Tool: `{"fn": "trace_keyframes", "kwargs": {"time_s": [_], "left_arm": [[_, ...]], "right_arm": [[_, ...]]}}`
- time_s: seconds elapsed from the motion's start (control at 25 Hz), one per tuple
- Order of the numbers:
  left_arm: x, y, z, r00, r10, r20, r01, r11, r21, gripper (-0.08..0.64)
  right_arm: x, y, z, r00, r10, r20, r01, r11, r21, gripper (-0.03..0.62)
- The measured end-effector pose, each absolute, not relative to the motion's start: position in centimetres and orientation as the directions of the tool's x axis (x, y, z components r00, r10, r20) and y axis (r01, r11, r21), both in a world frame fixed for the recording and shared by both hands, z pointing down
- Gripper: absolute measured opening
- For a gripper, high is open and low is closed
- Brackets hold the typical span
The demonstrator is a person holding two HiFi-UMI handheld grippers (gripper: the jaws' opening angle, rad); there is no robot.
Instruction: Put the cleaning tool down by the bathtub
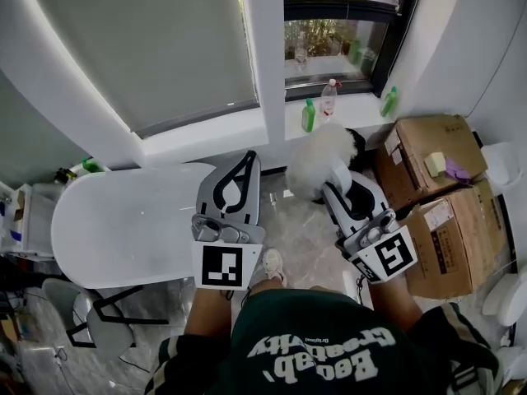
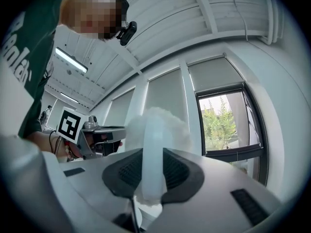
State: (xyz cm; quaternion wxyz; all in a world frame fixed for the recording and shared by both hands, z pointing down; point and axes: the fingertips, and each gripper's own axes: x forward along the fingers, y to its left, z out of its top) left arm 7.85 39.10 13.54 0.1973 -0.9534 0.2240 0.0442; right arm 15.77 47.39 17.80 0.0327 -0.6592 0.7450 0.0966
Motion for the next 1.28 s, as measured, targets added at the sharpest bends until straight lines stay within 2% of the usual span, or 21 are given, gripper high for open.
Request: {"fn": "trace_keyframes", "kwargs": {"time_s": [0.44, 0.68, 0.84, 1.28], "left_arm": [[11.0, 28.0, 13.7, 0.912, -0.374, -0.169, -0.41, -0.847, -0.338, 0.008], [11.7, 23.8, 14.7, 0.906, -0.399, -0.139, -0.423, -0.853, -0.306, 0.008], [11.7, 21.5, 14.4, 0.901, -0.403, -0.161, -0.434, -0.846, -0.309, 0.008], [12.6, 18.1, 16.5, 0.898, -0.428, -0.106, -0.439, -0.853, -0.28, 0.008]], "right_arm": [[17.9, 36.5, 17.4, -0.104, -0.982, -0.158, -0.989, 0.086, 0.12, 0.094], [19.0, 32.5, 18.1, -0.103, -0.985, -0.137, -0.99, 0.089, 0.11, 0.094], [19.1, 30.3, 18.4, -0.104, -0.986, -0.133, -0.99, 0.09, 0.111, 0.094], [19.0, 26.4, 19.2, -0.144, -0.984, -0.108, -0.987, 0.134, 0.09, 0.094]]}}
